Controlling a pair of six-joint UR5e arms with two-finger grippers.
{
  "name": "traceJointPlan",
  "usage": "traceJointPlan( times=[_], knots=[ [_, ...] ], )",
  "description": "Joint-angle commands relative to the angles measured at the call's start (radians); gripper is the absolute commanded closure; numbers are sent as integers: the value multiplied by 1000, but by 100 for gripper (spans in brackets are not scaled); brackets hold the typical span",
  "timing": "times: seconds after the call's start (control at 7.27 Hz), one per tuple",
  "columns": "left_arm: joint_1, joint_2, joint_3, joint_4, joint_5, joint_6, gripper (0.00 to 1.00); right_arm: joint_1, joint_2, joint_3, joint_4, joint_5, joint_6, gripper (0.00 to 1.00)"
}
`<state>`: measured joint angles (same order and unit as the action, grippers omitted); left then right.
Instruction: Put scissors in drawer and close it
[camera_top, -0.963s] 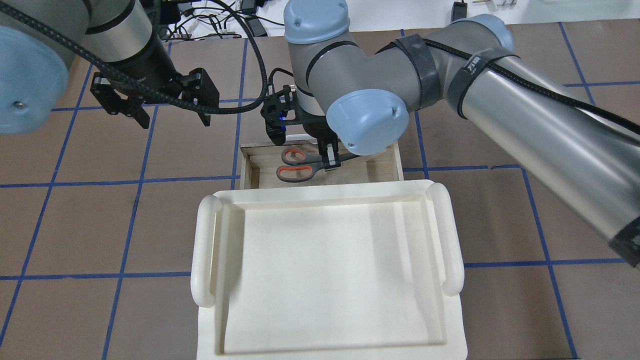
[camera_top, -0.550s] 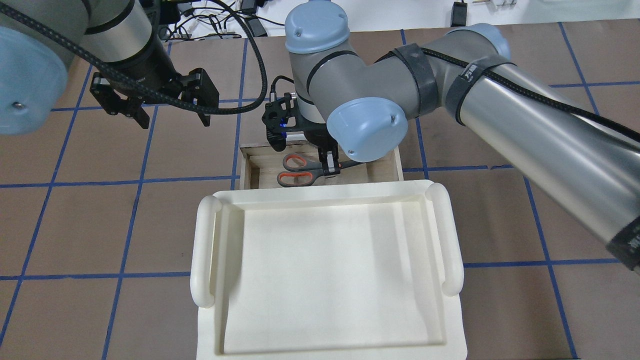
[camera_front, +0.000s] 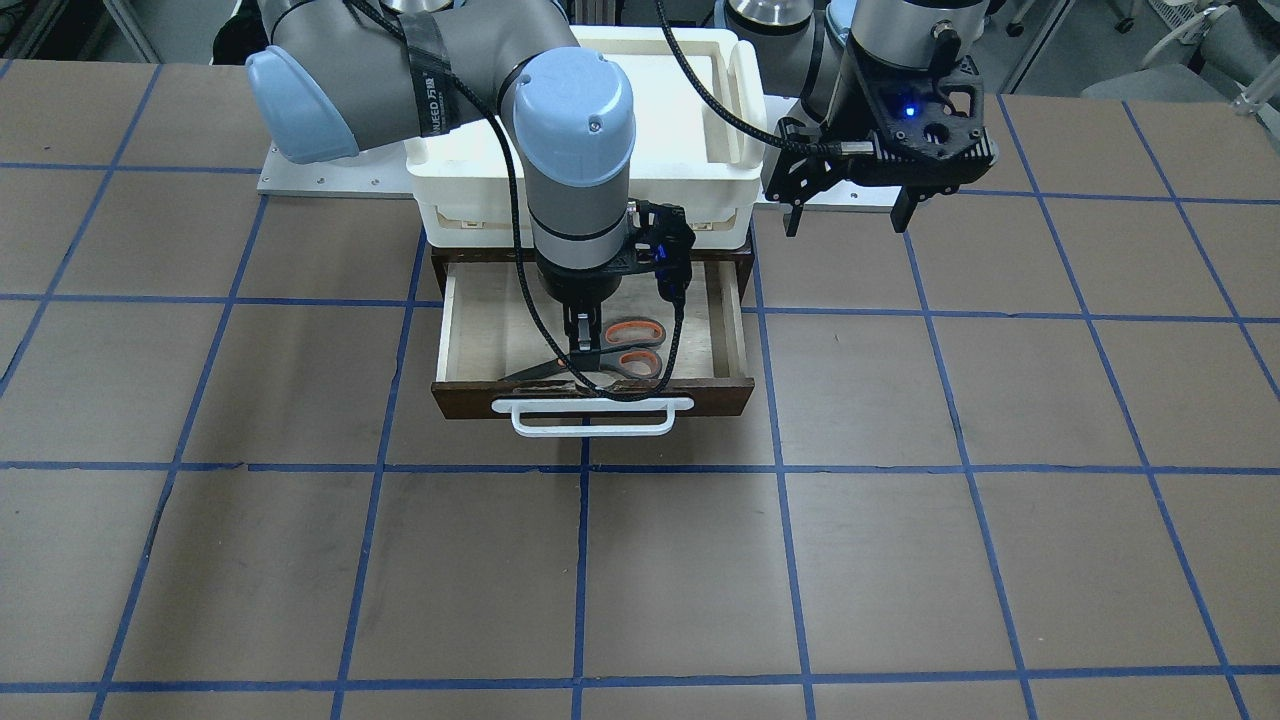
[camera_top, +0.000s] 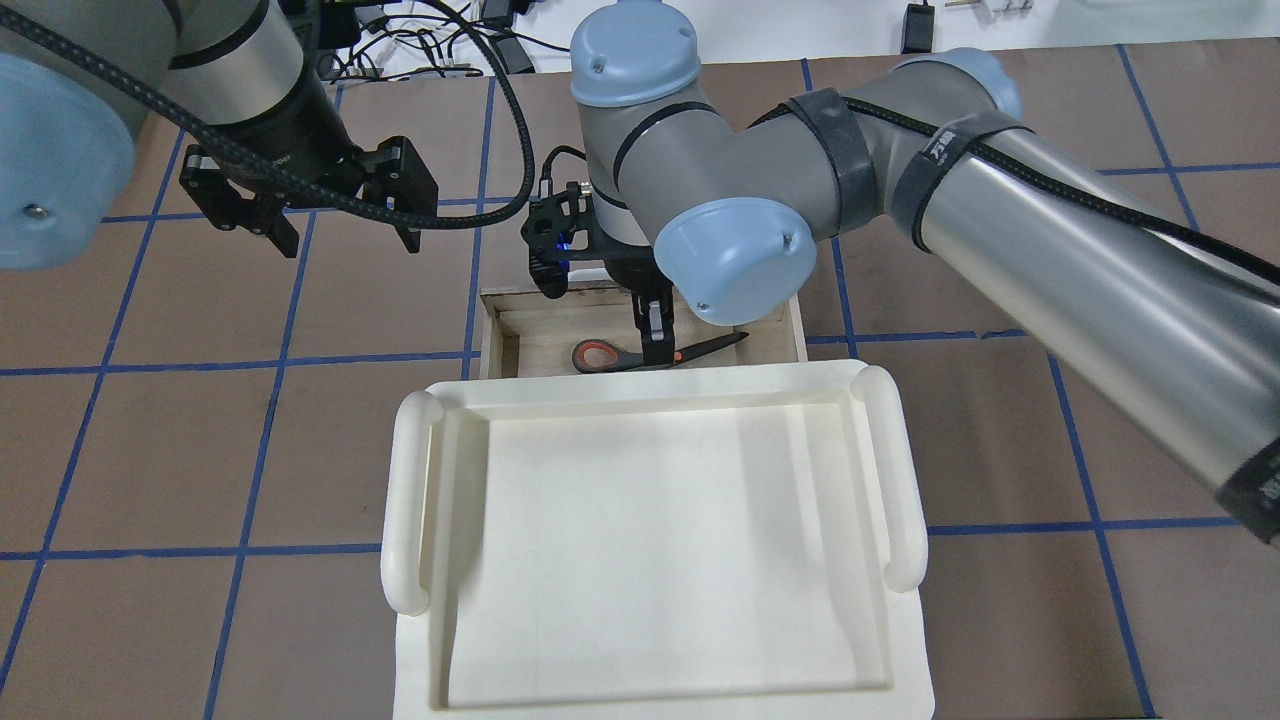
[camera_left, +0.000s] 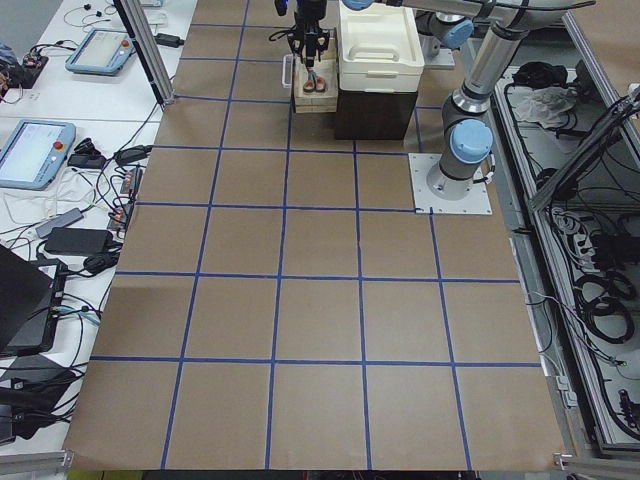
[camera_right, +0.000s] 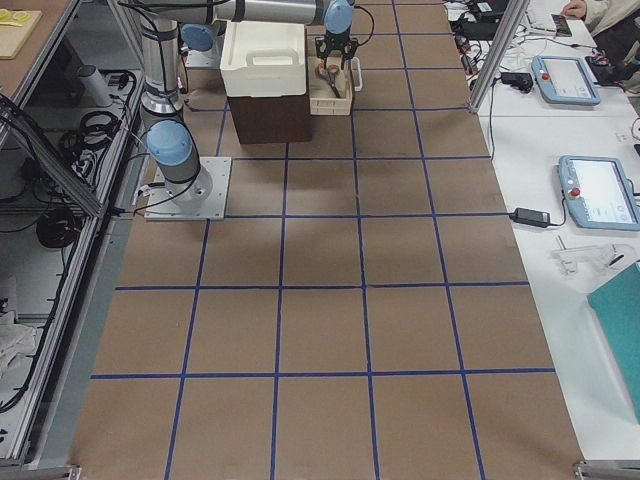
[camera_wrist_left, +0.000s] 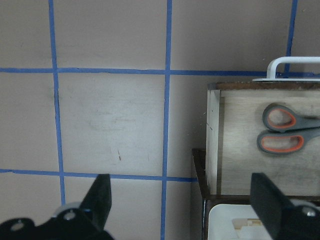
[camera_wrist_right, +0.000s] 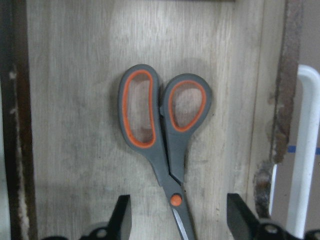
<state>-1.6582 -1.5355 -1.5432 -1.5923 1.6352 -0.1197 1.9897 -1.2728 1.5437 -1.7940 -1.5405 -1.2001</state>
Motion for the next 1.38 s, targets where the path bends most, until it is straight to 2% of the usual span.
traceJointPlan(
  times=[0.0, 0.28, 0.55, 0.69, 0.96, 1.1, 1.24],
  knots=[
    [0, 0, 0, 0, 0, 0, 0, -28, -34, -22, -13, -1, 232, 0],
    [0, 0, 0, 2, 0, 0, 0, -96, -65, -34, -15, -3, 618, 0],
    [0, -2, 0, 2, 0, 0, 0, -173, -114, -33, -7, -3, 881, 0],
    [0, 0, 0, 2, 0, 0, 0, -213, -125, -33, -5, -3, 960, 0],
    [0, 0, 0, 0, 0, 0, 0, -337, -157, -30, 36, -6, 984, 0],
    [0, 0, 0, -3, 0, 0, 0, -395, -169, -30, 51, -6, 1096, 0],
    [0, 0, 0, -3, 0, 0, 0, -403, -198, -21, 73, -4, 1223, 0]
  ],
)
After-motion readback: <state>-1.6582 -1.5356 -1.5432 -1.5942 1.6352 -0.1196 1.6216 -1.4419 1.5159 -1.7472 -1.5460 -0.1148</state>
